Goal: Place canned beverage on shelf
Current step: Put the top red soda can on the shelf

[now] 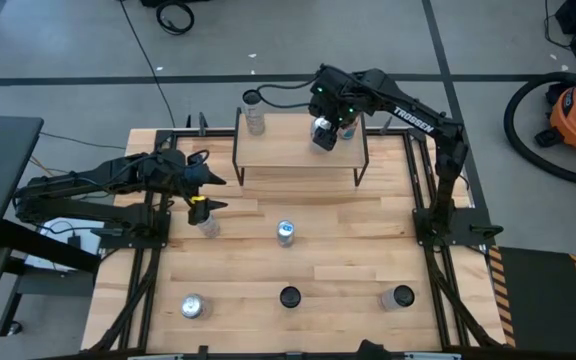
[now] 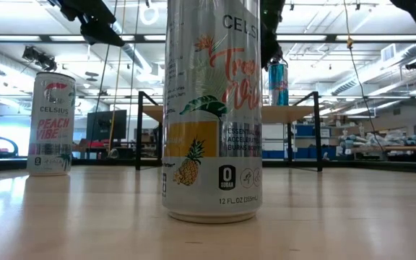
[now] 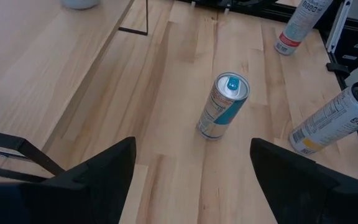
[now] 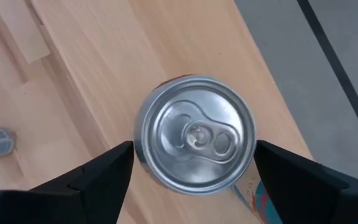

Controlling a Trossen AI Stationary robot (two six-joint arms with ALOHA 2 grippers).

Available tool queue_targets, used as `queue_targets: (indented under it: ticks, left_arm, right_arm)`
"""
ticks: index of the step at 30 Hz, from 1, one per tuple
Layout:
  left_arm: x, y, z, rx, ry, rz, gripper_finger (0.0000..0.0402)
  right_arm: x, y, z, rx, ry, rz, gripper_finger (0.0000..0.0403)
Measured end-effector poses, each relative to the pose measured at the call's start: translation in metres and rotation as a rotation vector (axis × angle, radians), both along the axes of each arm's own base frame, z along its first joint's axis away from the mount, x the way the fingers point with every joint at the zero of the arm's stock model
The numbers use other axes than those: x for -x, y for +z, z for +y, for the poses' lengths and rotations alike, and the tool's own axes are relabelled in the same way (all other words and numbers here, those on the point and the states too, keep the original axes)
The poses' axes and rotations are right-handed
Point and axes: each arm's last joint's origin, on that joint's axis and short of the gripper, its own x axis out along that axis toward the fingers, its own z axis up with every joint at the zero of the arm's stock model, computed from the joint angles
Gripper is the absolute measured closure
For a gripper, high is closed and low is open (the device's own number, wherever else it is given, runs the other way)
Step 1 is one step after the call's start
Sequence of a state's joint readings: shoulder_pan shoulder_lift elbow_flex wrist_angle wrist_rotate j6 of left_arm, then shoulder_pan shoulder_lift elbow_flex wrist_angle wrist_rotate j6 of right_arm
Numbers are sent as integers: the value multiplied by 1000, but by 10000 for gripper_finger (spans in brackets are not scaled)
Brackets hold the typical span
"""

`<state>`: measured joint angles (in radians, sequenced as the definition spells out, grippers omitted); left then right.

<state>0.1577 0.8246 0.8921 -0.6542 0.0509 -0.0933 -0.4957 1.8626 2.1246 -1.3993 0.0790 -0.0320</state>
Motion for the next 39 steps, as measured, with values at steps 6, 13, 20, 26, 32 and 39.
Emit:
queue_targets:
  ticks: [6, 13, 20, 26, 32, 39]
  left_arm:
    - [0, 0, 0, 1, 0, 3, 83]
    - [0, 0, 0, 1, 0, 2, 83]
    - [0, 0, 0, 1, 0, 2, 83]
    - [0, 0, 0, 1, 0, 4, 83]
    - [1, -1, 0, 4, 0, 18, 83]
    - [1, -1, 0, 4, 0, 17, 83]
  right_arm:
    - [-2, 1, -1, 9, 6, -16, 59]
    - [-1, 2, -1, 44, -4, 0, 59]
    - [3, 26, 4, 79, 14, -75, 60]
    - [7, 43, 16, 76, 9, -113, 59]
    - [4, 36, 31, 30, 32, -61, 72]
    - [-2, 29, 41, -23, 55, -40, 122]
